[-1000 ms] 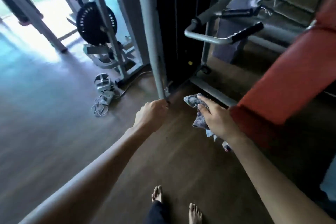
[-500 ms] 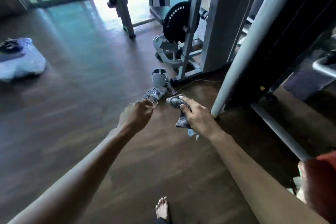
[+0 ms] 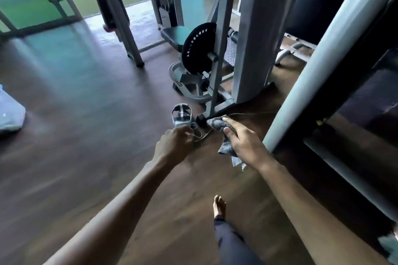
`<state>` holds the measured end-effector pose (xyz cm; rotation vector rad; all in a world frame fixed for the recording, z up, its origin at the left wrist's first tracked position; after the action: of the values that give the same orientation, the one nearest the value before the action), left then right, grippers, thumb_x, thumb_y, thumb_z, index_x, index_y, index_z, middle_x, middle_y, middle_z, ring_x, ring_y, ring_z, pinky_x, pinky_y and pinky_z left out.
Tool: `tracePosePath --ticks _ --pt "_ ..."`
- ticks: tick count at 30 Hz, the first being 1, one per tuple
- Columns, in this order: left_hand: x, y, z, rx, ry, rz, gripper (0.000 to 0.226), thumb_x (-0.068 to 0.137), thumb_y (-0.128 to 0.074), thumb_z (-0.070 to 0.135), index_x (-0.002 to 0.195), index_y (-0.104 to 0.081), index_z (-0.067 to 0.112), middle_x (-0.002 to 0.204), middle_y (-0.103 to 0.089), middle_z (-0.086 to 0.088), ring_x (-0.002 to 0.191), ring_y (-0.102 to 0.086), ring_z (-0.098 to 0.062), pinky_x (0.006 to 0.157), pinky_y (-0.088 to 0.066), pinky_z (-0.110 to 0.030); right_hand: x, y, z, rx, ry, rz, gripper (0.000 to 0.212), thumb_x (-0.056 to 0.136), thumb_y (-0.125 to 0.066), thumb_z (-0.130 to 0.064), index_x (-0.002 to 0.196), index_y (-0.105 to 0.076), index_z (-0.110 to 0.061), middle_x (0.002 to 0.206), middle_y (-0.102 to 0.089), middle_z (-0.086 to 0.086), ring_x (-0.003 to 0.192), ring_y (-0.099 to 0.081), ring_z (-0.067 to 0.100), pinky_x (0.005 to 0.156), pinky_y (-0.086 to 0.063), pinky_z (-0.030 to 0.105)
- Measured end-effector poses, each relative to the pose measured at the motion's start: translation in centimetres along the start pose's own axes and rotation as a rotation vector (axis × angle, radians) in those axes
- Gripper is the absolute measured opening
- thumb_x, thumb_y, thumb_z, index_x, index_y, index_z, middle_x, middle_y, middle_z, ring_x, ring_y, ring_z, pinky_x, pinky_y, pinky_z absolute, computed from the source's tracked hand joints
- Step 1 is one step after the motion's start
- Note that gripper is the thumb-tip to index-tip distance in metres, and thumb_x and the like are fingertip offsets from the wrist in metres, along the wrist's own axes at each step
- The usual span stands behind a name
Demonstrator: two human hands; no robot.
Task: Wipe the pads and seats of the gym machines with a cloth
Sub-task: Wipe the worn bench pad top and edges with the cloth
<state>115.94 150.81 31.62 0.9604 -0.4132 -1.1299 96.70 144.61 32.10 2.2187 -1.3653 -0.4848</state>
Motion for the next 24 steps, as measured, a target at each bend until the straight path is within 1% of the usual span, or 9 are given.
tracePosePath --ticks 3,7,8,10,12,14,16,20,24 --pt "8.5 -0.2 2.1 0.006 -0.034 -0.005 0.023 0.085 -0.055 0.039 0.102 -0.071 0.04 0.107 -0.074 -0.003 0.095 -0.069 -0.028 0.082 -0.056 -0.041 7.7 1.3 1.5 0.018 -0.023 0.049 0.04 0.102 -0.049 -0.026 0.141 -0.051 -0.016 0.146 -0.05 0.0 0.135 -0.044 0.013 0.095 -0.019 0.0" --pt "20.1 0.1 6.2 0.005 -0.098 -0.017 0.018 0.092 -0.059 0.031 0.103 -0.073 0.035 0.108 -0.075 0.001 0.098 -0.07 -0.024 0.084 -0.057 -0.044 18.1 4.2 2.5 0.055 -0.063 0.1 0.04 0.102 -0.05 -0.024 0.141 -0.052 -0.013 0.144 -0.053 0.002 0.134 -0.046 0.015 0.09 -0.019 -0.008" --pt "22.8 0.2 7.4 0.007 -0.122 -0.027 0.019 0.093 -0.059 0.029 0.104 -0.073 0.035 0.107 -0.075 0.002 0.096 -0.07 -0.023 0.082 -0.058 -0.044 20.5 5.2 2.7 0.06 -0.073 0.113 0.04 0.102 -0.051 -0.022 0.14 -0.053 -0.012 0.143 -0.053 0.004 0.133 -0.047 0.015 0.091 -0.019 -0.007" --pt "28.0 0.2 10.0 0.009 -0.17 -0.05 0.019 0.092 -0.058 0.028 0.104 -0.072 0.034 0.102 -0.076 0.001 0.09 -0.072 -0.024 0.078 -0.06 -0.043 25.1 7.4 3.2 0.047 -0.082 0.146 0.039 0.102 -0.051 -0.023 0.139 -0.053 -0.012 0.143 -0.054 0.004 0.133 -0.048 0.016 0.098 -0.022 0.0" --pt "32.3 0.2 13.1 -0.002 -0.214 -0.089 0.021 0.088 -0.055 0.035 0.103 -0.07 0.035 0.102 -0.075 -0.001 0.086 -0.072 -0.026 0.073 -0.061 -0.043 29.2 9.8 3.8 0.033 -0.098 0.185 0.039 0.101 -0.052 -0.022 0.139 -0.054 -0.012 0.143 -0.054 0.004 0.133 -0.048 0.016 0.101 -0.024 0.005" --pt "36.3 0.0 16.0 -0.006 -0.248 -0.118 0.031 0.079 -0.048 0.046 0.103 -0.066 0.038 0.103 -0.075 -0.001 0.088 -0.071 -0.026 0.074 -0.06 -0.044 32.7 12.0 4.5 0.028 -0.113 0.229 0.039 0.101 -0.053 -0.021 0.138 -0.054 -0.01 0.141 -0.056 0.006 0.132 -0.049 0.016 0.101 -0.025 0.005" --pt "40.3 -0.6 18.9 0.001 -0.282 -0.141 0.036 0.076 -0.045 0.048 0.101 -0.067 0.036 0.102 -0.074 0.001 0.092 -0.07 -0.025 0.078 -0.059 -0.044 35.9 14.1 5.6 0.026 -0.134 0.271 0.039 0.101 -0.052 -0.02 0.138 -0.054 -0.008 0.142 -0.055 0.007 0.133 -0.049 0.016 0.102 -0.023 0.004" --pt "48.4 -2.8 24.4 0.024 -0.351 -0.208 0.022 0.089 -0.053 0.034 0.101 -0.071 0.037 0.101 -0.075 0.003 0.092 -0.07 -0.025 0.079 -0.058 -0.04 42.1 18.0 8.8 0.01 -0.203 0.358 0.041 0.102 -0.05 -0.02 0.141 -0.051 -0.007 0.145 -0.051 0.007 0.136 -0.045 0.016 0.103 -0.021 0.005" --pt "57.5 -6.1 30.5 0.065 -0.452 -0.273 0.022 0.093 -0.056 0.029 0.105 -0.072 0.036 0.107 -0.074 0.006 0.101 -0.068 -0.023 0.08 -0.054 -0.032 48.9 22.2 12.4 0.005 -0.294 0.458 0.04 0.102 -0.048 -0.019 0.141 -0.05 -0.008 0.144 -0.052 0.007 0.135 -0.046 0.019 0.099 -0.022 0.005"
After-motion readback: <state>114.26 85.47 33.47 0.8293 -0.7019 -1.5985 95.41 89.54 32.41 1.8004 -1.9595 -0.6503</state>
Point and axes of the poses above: each hand's wrist, its own x-axis towards the middle knuckle, its own y-axis out of the back of the hand, z = x × y, the point moved 2 cm from there along x, towards the middle knuckle
